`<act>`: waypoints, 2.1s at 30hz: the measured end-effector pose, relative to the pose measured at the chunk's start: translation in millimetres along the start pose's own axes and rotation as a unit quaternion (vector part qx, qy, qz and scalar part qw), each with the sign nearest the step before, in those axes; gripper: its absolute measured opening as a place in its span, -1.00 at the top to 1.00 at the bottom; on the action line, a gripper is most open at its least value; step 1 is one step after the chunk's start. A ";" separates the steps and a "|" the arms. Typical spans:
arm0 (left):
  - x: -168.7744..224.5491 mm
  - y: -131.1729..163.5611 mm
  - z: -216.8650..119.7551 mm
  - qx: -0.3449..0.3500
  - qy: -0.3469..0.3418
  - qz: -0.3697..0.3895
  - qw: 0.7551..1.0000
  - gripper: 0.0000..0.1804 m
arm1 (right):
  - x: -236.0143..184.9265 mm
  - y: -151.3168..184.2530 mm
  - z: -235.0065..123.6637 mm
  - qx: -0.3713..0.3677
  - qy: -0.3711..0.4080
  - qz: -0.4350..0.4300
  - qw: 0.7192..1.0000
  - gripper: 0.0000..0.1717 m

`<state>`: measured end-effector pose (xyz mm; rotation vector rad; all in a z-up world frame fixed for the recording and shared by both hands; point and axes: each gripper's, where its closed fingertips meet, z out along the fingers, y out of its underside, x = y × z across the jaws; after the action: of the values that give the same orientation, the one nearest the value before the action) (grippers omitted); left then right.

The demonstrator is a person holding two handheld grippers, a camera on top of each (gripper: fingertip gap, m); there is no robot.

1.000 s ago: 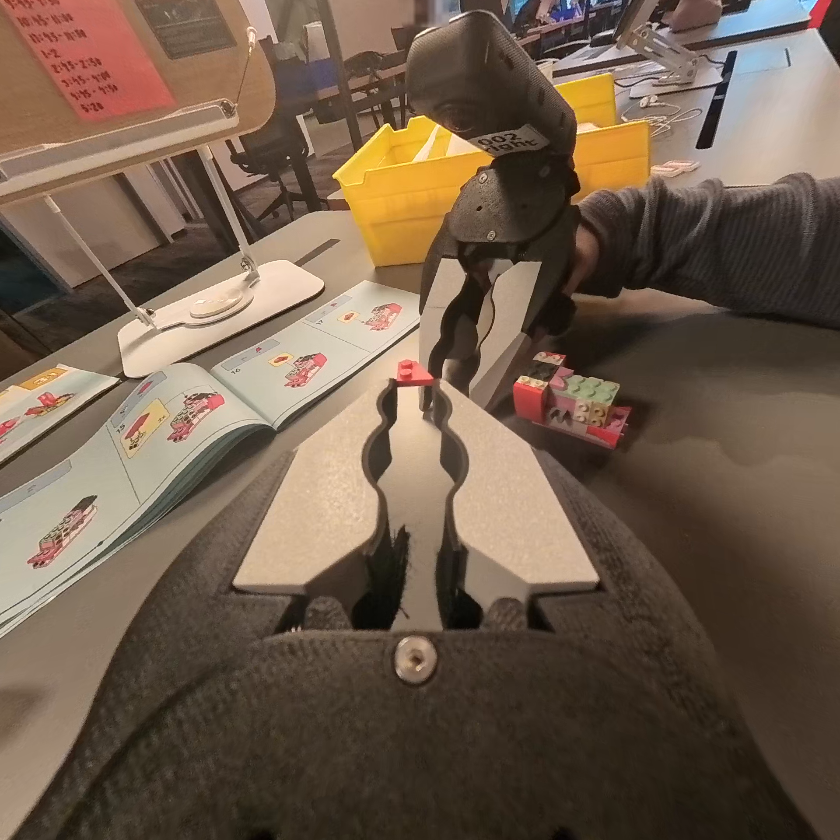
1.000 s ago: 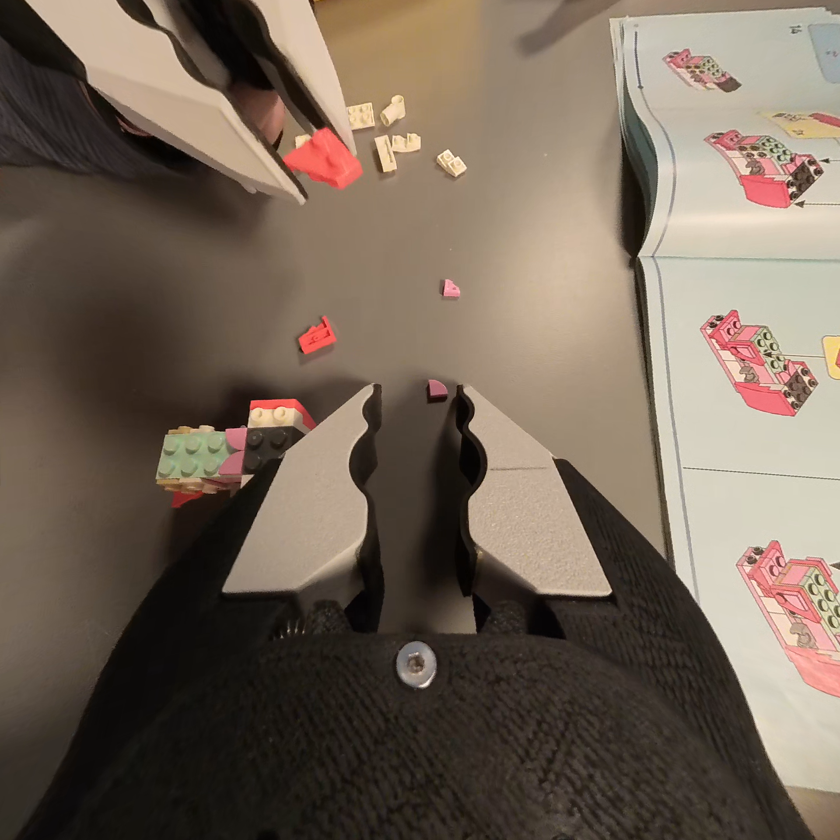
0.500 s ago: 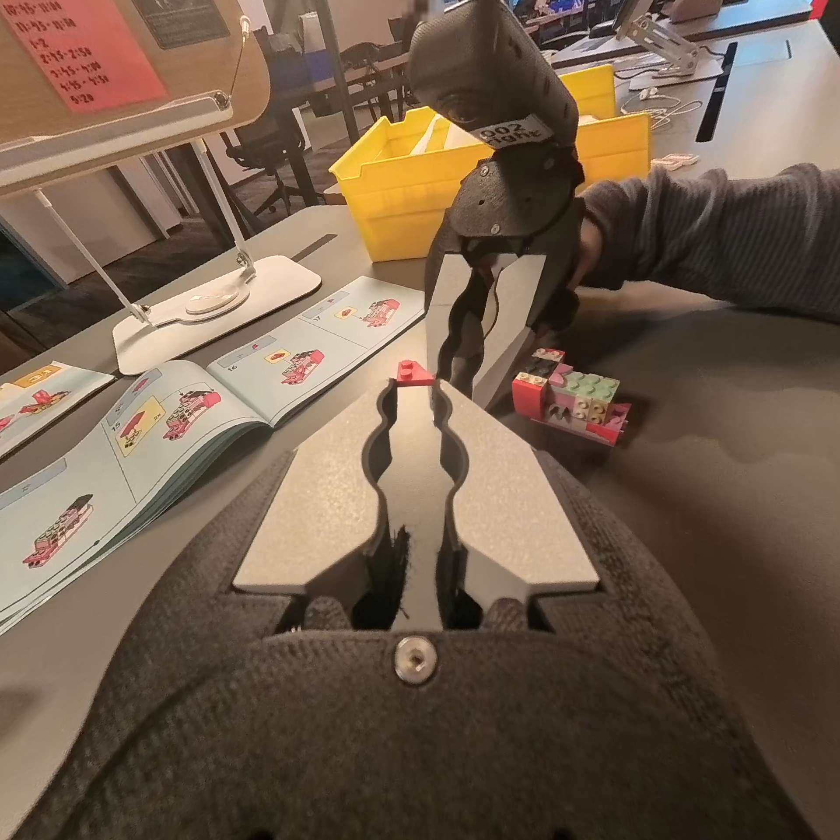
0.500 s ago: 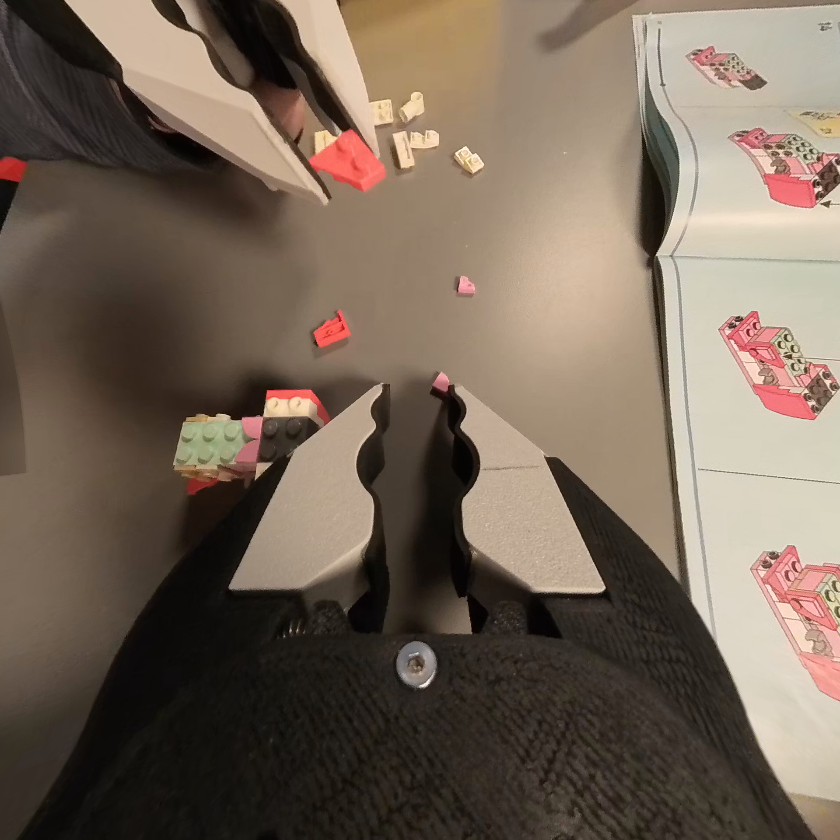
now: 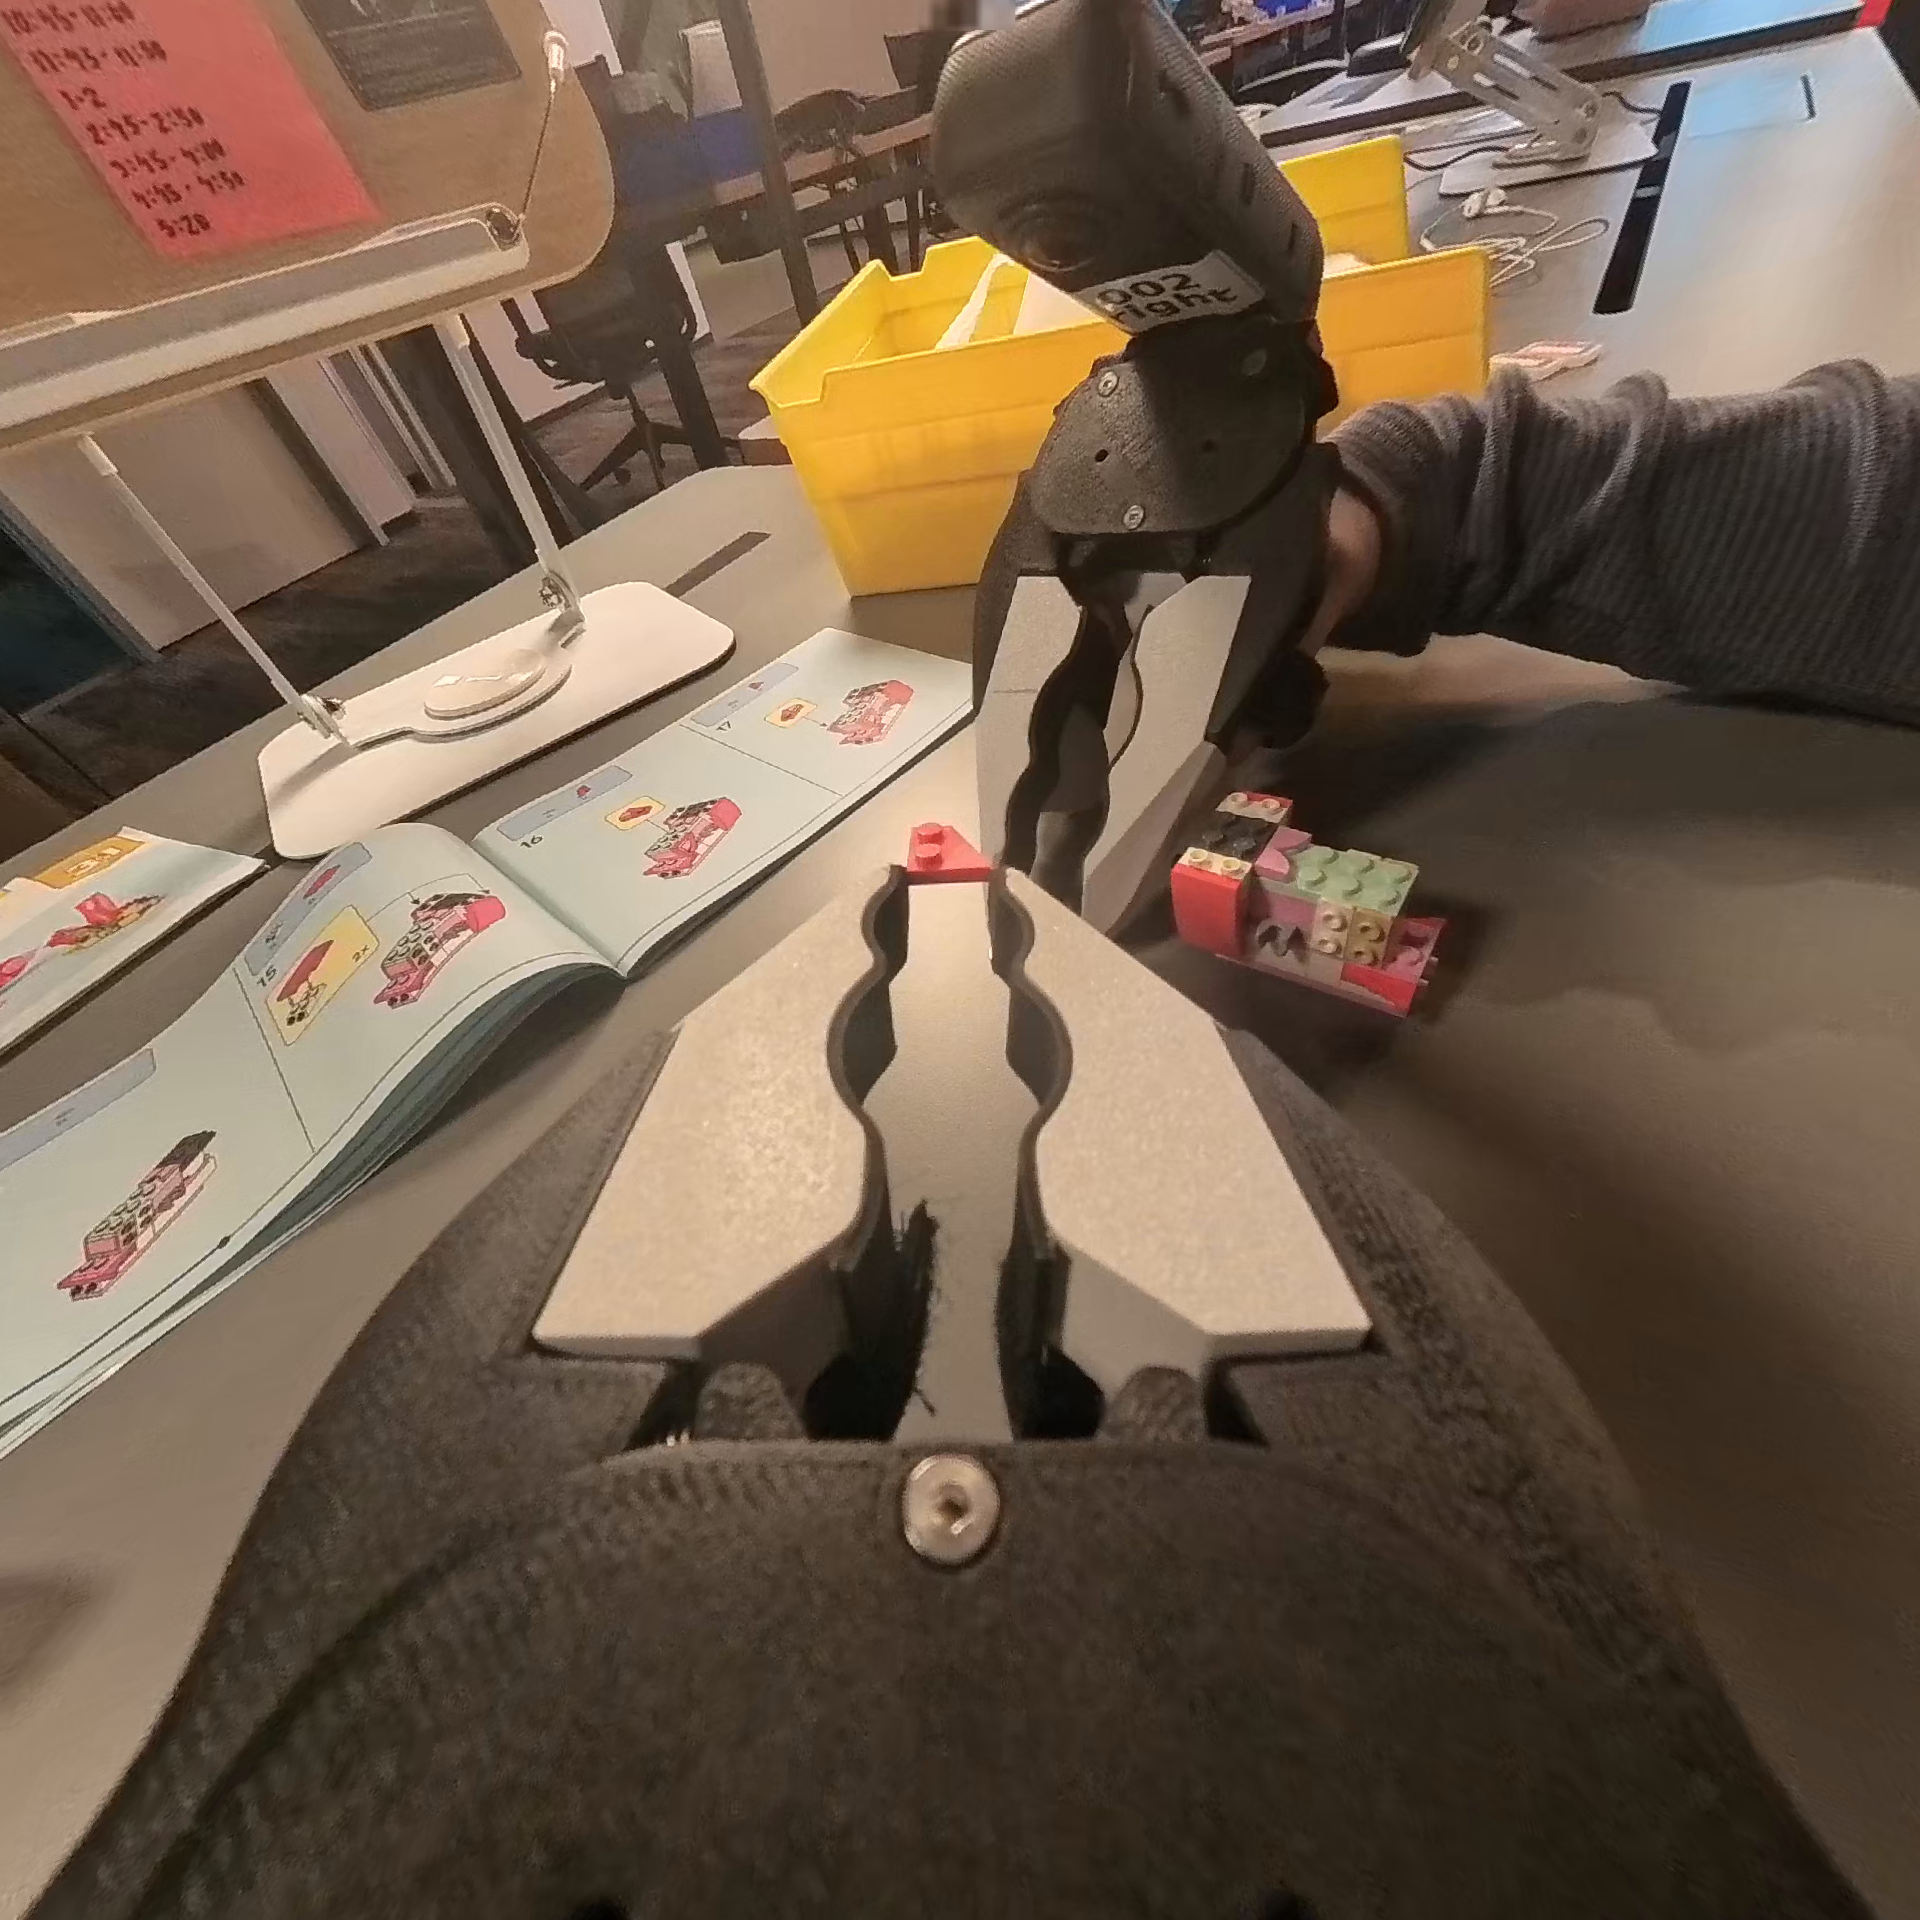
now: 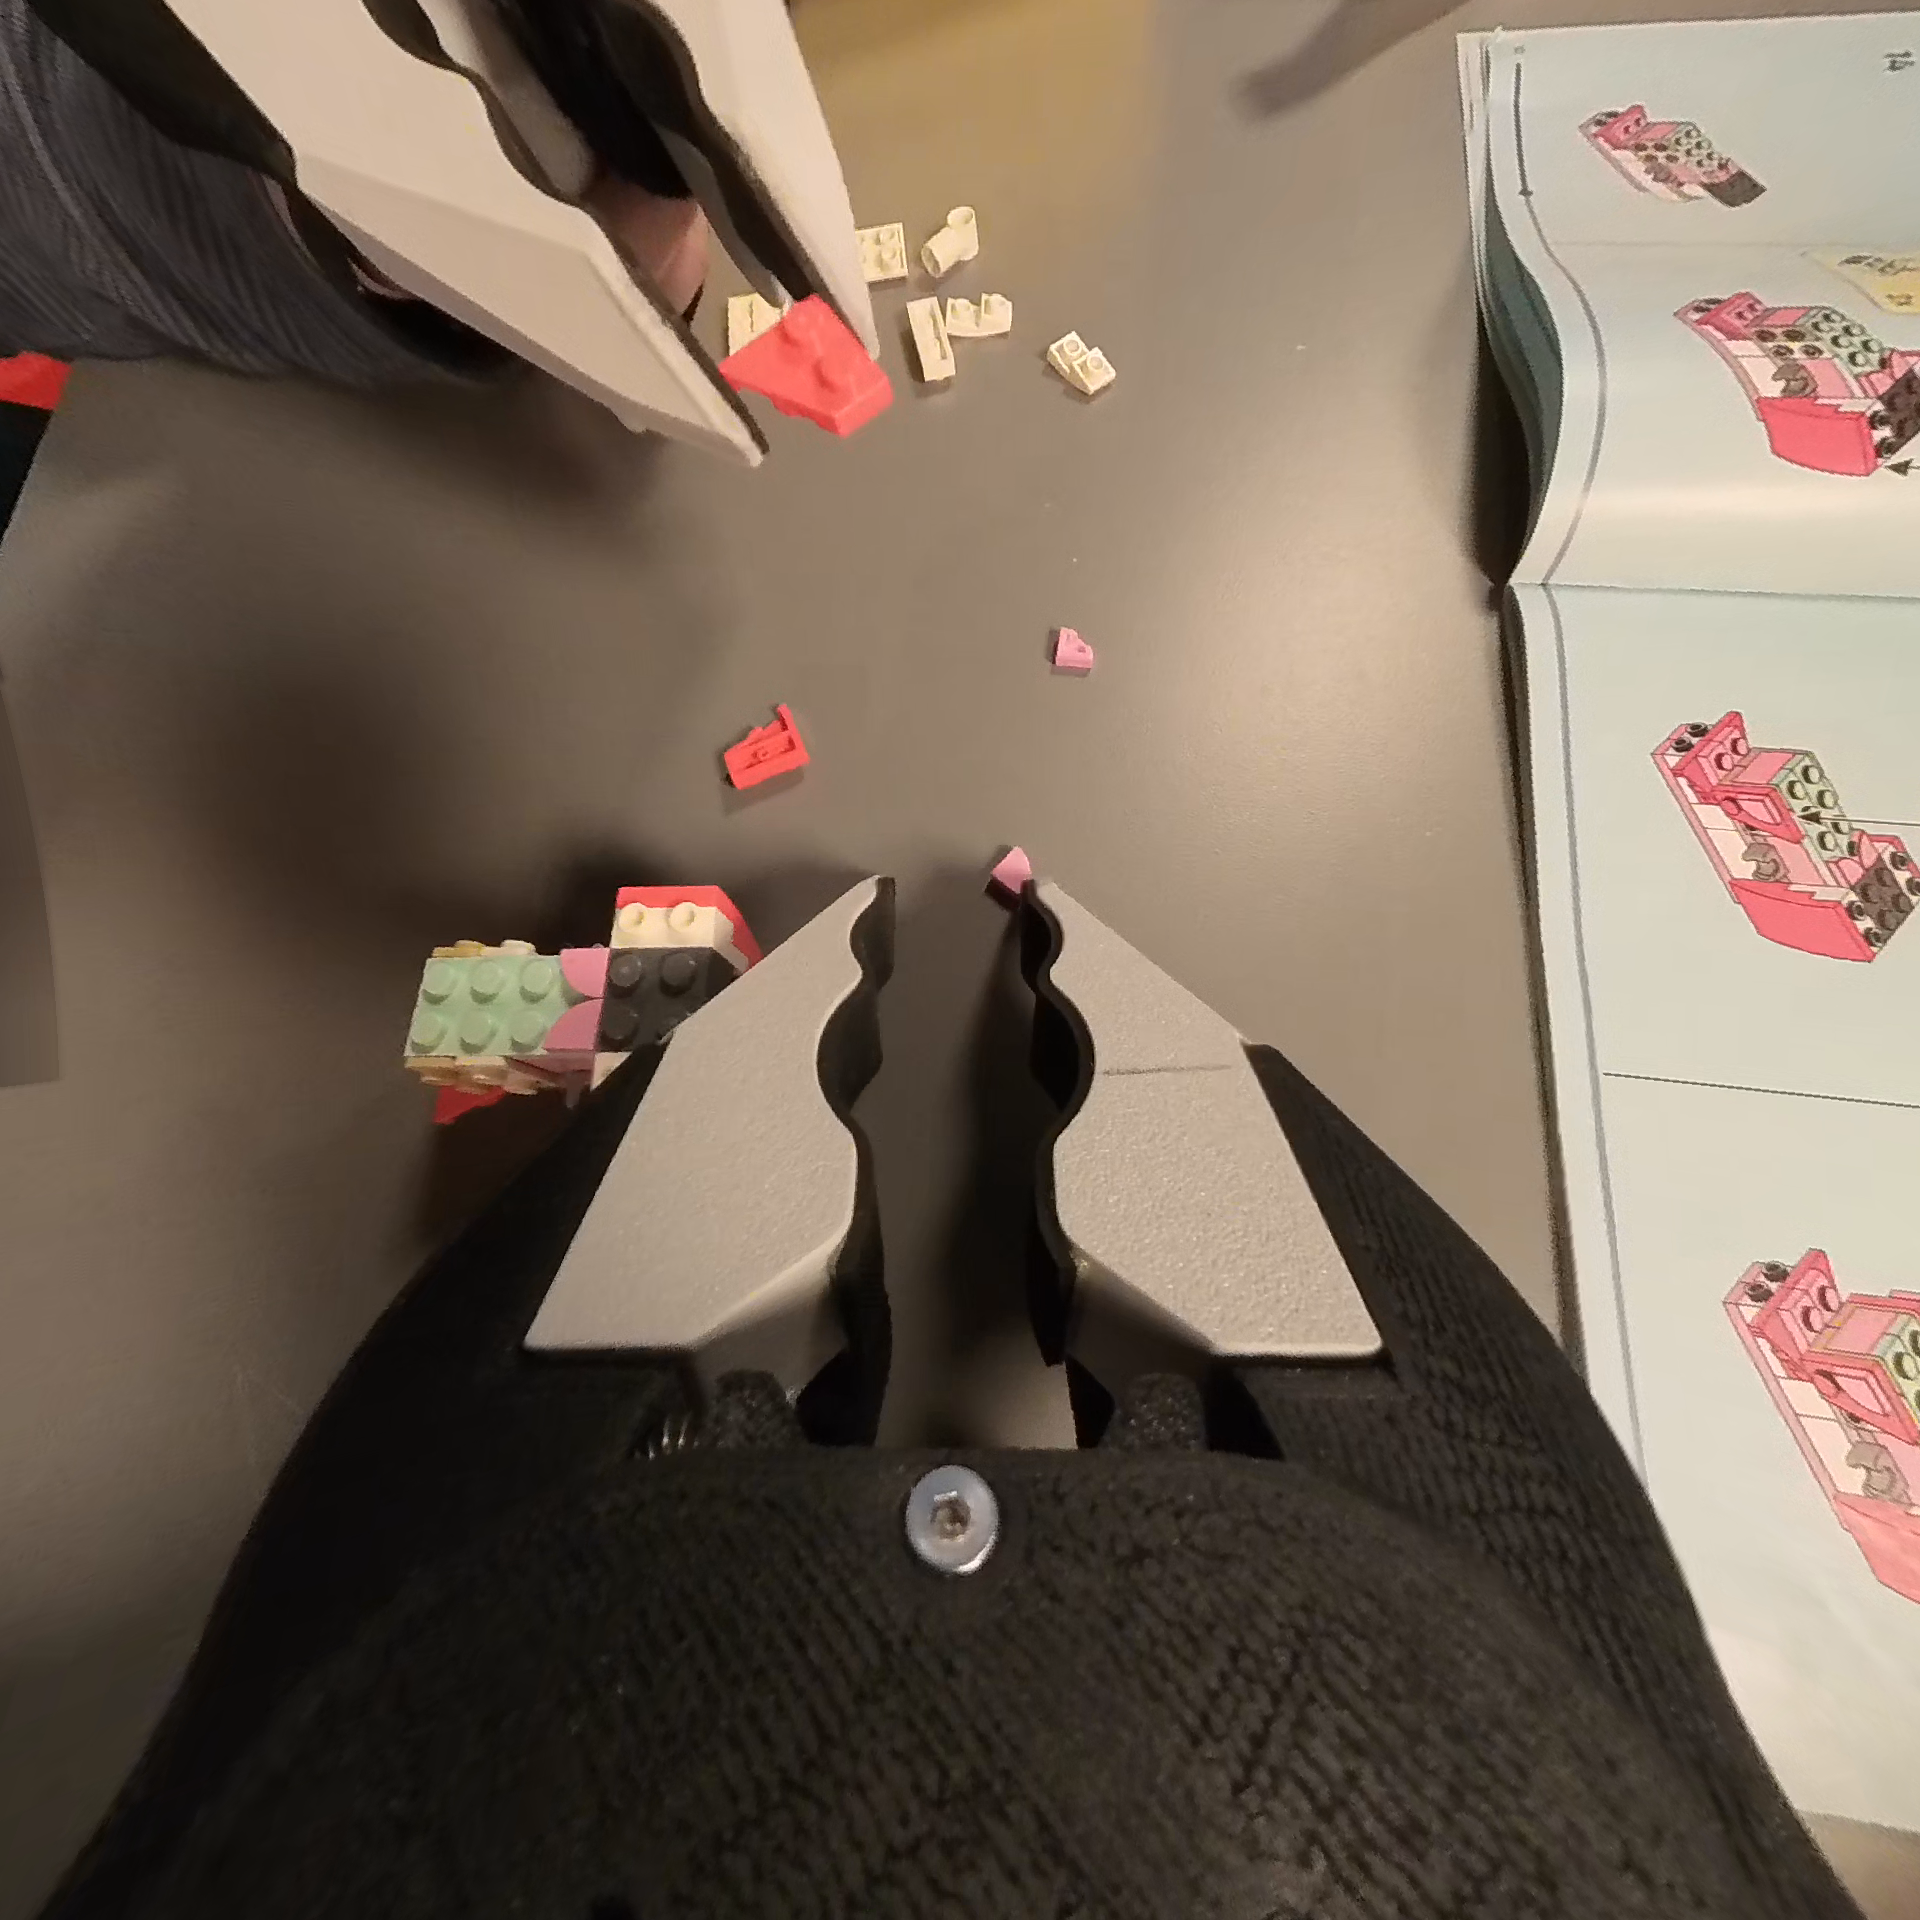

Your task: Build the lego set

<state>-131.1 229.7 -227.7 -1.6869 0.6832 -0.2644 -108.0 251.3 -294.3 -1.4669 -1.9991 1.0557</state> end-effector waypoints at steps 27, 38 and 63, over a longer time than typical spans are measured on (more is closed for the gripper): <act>7.8 -0.6 1.6 0.001 0.028 -0.016 0.999 0.84 | -1.8 -44.2 -23.0 0.087 0.053 -0.039 0.994 0.96; 21.2 -6.0 2.7 0.015 0.063 -0.020 0.998 0.84 | -23.7 -70.9 -46.3 0.141 0.053 -0.070 0.986 0.96; 14.8 -0.5 4.2 -0.011 0.040 -0.017 0.999 0.84 | -9.1 -58.7 -46.0 0.119 0.079 -0.049 0.989 0.96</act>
<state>-116.9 224.7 -231.1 -1.7168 0.7193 -0.3510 -106.7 248.9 -219.2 -1.2726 -1.7505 1.0601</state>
